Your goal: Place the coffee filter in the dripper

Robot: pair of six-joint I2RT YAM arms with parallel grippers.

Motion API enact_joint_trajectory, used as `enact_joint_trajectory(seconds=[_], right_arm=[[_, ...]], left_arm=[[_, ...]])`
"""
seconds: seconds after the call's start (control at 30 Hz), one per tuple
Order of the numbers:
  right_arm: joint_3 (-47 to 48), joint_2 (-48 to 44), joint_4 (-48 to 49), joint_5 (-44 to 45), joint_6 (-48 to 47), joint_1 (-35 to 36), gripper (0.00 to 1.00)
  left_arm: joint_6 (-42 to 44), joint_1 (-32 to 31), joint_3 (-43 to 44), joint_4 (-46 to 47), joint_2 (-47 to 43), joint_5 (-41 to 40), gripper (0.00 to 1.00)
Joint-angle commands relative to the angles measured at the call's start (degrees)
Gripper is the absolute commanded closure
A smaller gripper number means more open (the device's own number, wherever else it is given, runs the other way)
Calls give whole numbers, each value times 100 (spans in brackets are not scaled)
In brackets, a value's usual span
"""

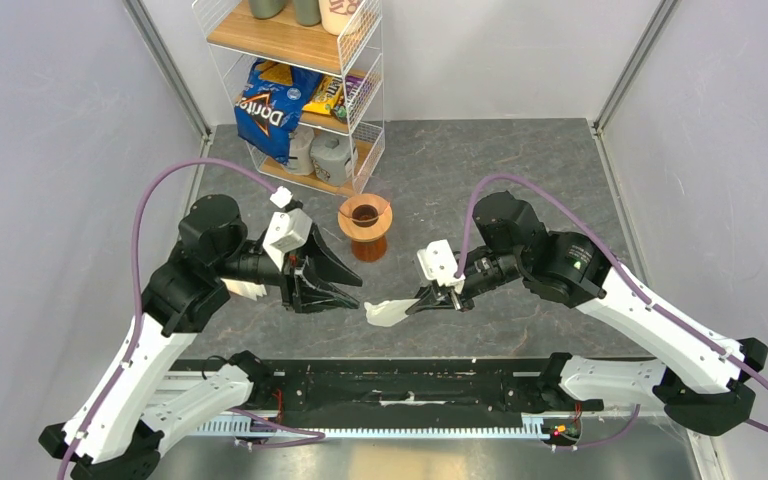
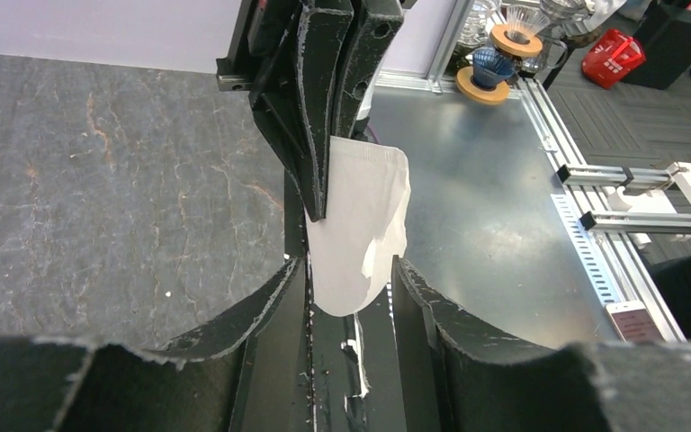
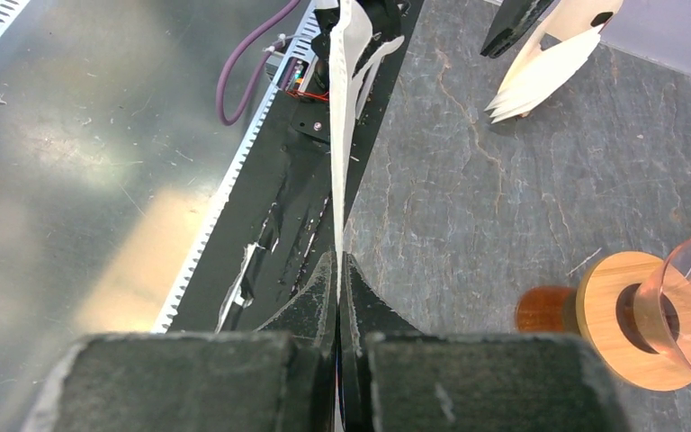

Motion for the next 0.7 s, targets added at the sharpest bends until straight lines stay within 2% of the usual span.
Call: enact_joint_trajectory(seconds=[0.0, 0.67], right_arm=[[159, -7, 226, -58, 168, 26, 100], [157, 128, 588, -1, 687, 29, 100]], left_arm=[[-157, -54, -62, 235, -56, 163, 52], [131, -403, -309, 291, 43, -459, 59]])
